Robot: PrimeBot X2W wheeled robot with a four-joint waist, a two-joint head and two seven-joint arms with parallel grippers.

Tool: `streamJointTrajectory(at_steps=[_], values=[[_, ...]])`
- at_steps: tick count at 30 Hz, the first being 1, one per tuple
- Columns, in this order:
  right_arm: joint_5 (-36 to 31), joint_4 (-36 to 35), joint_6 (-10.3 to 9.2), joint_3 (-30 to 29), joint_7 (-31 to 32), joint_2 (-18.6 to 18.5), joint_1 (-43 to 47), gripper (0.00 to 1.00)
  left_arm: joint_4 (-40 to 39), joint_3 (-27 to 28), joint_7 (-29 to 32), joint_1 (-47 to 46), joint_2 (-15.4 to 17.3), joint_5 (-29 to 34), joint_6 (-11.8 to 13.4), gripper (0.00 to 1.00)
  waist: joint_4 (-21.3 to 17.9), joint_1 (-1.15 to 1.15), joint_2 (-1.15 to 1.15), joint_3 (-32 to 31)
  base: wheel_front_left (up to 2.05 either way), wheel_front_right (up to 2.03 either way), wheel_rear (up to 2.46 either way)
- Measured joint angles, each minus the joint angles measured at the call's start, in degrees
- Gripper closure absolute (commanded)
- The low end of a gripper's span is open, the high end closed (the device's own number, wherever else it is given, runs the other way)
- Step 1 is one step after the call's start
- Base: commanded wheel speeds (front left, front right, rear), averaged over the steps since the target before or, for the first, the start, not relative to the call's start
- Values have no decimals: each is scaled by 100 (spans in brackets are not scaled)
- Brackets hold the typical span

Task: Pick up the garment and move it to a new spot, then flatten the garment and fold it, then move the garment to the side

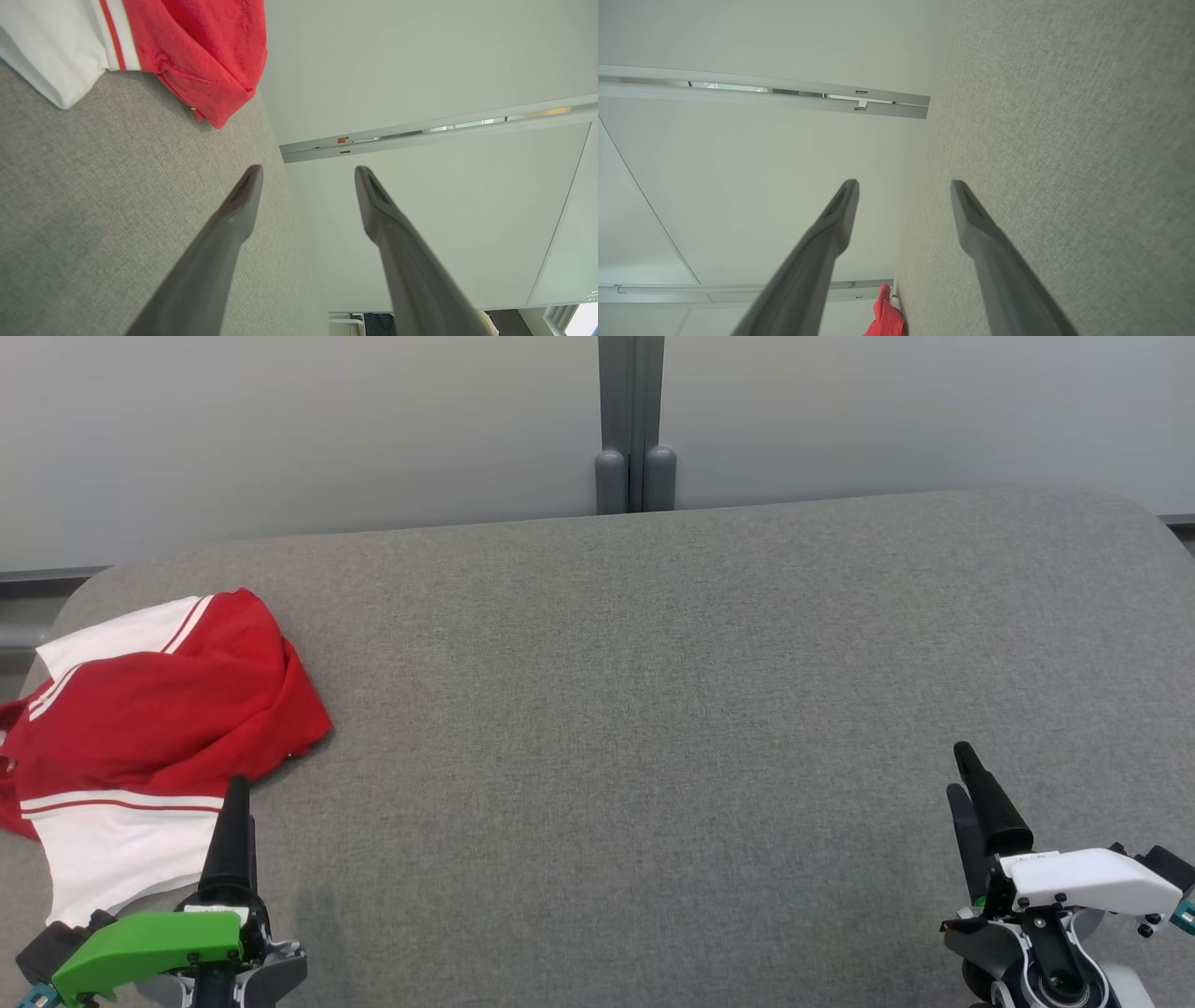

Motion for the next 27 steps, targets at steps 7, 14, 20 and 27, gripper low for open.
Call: streamJointTrajectory(at_steps=[7, 14, 20, 27], values=[[-751, -107, 0, 83, -170, -2, -8, 0, -166, -13, -171, -5, 2, 948, 114, 0, -3, 0, 0, 3, 0, 0, 0], [-1546, -154, 0, 223, -338, -4, -29, 0, -238, -96, -337, -5, 2, 1880, 227, 0, -3, 0, 0, 0, 0, 0, 0], [-2121, -196, 1, 324, -467, -7, -59, 0, -242, -170, -458, -5, 18, 2625, 316, 0, 9, 0, 0, 1, 0, 0, 0], [-2798, -199, 1, 424, -612, -9, -97, 0, -237, -288, -601, -9, 77, 3351, 425, 0, 25, 0, 0, 5, 0, 0, 0]])
